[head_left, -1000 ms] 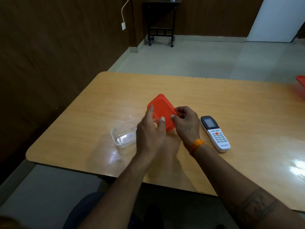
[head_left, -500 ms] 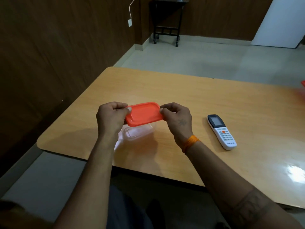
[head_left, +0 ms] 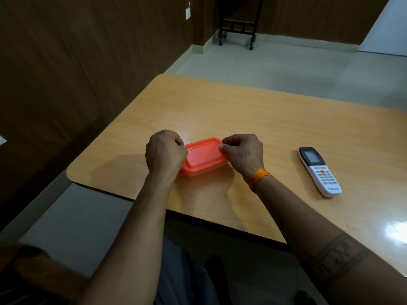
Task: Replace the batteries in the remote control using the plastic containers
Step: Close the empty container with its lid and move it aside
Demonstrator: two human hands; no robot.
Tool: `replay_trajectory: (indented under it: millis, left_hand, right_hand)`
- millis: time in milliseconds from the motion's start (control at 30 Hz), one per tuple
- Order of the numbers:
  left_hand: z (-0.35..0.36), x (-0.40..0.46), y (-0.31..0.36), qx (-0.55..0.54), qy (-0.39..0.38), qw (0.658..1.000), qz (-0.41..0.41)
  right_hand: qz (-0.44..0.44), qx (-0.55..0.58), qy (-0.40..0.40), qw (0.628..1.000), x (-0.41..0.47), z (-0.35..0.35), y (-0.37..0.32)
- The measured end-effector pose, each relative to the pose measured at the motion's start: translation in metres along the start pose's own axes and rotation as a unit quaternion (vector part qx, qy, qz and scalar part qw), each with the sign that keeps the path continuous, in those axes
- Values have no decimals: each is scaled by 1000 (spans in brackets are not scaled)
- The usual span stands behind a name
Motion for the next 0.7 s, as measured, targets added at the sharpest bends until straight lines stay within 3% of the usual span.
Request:
replay_trajectory:
  millis: [167, 367, 500, 567, 700]
  left_hand:
    - [7, 1, -8, -2, -26, 1000, -11]
    - [27, 1, -13, 13, -125, 991, -50]
    - [27, -3, -10, -58, -134, 986, -84]
    - [25, -7, -1, -92, -135, 983, -89]
    - [41, -20, 8, -181, -224, 951, -112]
  right_hand:
    - [-8, -16, -3, 1000, -2, 5, 3]
    - [23, -33, -5, 999, -3, 10, 8]
    - [111, 70, 54, 990, -13, 18, 21]
    - [146, 123, 42, 981, -19, 32, 22]
    - [125, 147, 32, 981, -23, 38, 11]
Point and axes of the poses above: each hand's wrist, its own x-axis towards the middle knuckle, its own z-axis out of the palm, y = z × x, the point moved 8 cm from there along x, towards the middle knuckle, and after that the axes turned 1 degree about -y, right-handed, at the moved point
